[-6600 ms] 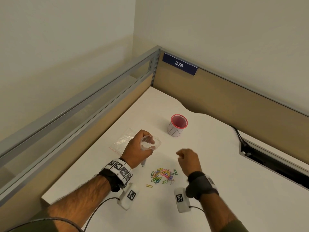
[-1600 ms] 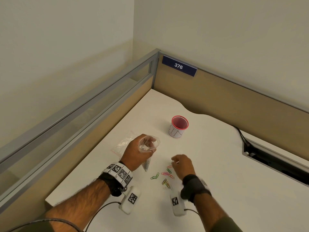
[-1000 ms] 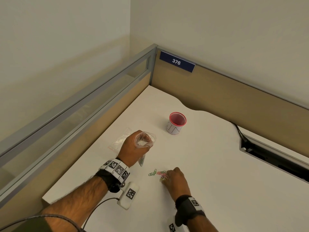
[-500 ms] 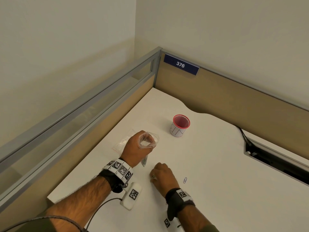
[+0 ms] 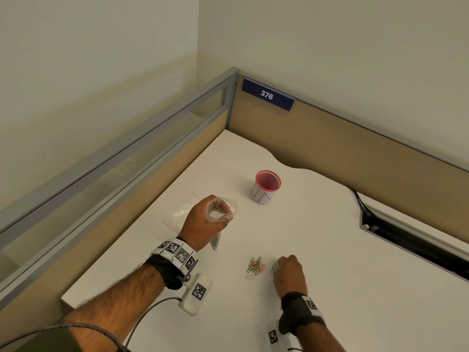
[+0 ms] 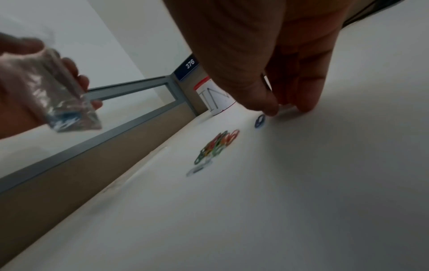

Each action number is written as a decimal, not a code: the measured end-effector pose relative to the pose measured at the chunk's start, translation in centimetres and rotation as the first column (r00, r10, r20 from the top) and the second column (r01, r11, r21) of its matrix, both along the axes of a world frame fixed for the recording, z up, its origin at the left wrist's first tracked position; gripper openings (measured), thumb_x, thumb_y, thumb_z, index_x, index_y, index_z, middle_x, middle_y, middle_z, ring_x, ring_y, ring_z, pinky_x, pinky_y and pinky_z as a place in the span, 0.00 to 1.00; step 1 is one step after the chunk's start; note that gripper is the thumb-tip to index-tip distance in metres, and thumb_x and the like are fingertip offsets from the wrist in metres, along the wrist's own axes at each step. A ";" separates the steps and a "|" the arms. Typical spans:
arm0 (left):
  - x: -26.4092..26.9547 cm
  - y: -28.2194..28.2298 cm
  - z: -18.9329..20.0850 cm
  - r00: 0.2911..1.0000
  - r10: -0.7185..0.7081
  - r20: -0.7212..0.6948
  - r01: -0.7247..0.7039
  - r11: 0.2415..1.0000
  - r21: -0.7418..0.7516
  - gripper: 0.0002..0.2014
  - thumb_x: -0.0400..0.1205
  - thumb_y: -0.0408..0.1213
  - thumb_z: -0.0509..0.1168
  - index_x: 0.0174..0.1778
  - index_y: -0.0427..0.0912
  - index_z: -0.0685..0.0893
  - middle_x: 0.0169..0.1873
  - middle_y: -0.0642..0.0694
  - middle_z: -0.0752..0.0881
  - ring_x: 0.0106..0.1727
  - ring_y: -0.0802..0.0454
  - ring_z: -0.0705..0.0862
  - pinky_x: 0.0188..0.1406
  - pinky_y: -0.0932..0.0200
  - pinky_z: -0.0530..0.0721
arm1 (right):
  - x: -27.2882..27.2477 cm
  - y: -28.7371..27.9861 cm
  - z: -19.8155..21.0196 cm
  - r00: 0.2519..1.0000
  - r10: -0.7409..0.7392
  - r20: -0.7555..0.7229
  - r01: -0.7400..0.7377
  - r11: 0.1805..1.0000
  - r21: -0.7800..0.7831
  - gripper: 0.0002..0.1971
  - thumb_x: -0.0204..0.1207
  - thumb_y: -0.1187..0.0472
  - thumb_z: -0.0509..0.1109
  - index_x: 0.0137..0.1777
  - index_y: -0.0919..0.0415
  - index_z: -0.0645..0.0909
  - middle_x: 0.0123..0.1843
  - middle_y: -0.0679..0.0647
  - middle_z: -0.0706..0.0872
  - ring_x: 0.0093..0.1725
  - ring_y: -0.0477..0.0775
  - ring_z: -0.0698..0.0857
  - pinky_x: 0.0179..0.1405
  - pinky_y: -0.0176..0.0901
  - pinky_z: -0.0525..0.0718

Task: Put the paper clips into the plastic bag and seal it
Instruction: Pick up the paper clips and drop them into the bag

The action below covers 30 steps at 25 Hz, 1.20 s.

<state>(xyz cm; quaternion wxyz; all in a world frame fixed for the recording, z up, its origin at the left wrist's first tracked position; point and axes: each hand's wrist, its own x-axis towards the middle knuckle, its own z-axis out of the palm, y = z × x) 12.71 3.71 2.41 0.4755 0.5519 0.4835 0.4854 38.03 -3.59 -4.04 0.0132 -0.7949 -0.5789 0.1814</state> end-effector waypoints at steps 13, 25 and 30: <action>-0.3 -0.3 1.0 0.999 0.001 -0.032 0.000 1.000 0.021 0.09 0.72 0.32 0.75 0.46 0.37 0.84 0.44 0.48 0.88 0.50 0.56 0.87 0.57 0.63 0.82 | -5.8 0.6 -0.1 0.995 0.089 -0.041 -0.092 0.994 -0.051 0.20 0.78 0.48 0.68 0.60 0.63 0.80 0.62 0.58 0.76 0.65 0.60 0.76 0.58 0.49 0.80; -0.4 -0.5 1.3 0.998 0.008 -0.067 -0.006 1.000 0.017 0.08 0.75 0.27 0.75 0.46 0.36 0.84 0.45 0.45 0.89 0.54 0.50 0.87 0.59 0.60 0.82 | -3.9 2.7 0.8 0.980 0.109 -0.164 -0.110 0.994 0.004 0.06 0.77 0.63 0.67 0.46 0.58 0.86 0.49 0.56 0.89 0.49 0.56 0.86 0.50 0.43 0.83; -0.2 -0.3 0.8 0.998 0.005 -0.055 -0.006 1.000 -0.010 0.11 0.70 0.36 0.74 0.46 0.38 0.84 0.46 0.46 0.89 0.54 0.48 0.87 0.61 0.55 0.83 | -2.9 2.6 5.6 0.807 0.013 -0.590 0.112 0.978 0.175 0.06 0.72 0.69 0.75 0.36 0.59 0.87 0.34 0.56 0.90 0.32 0.55 0.87 0.40 0.52 0.91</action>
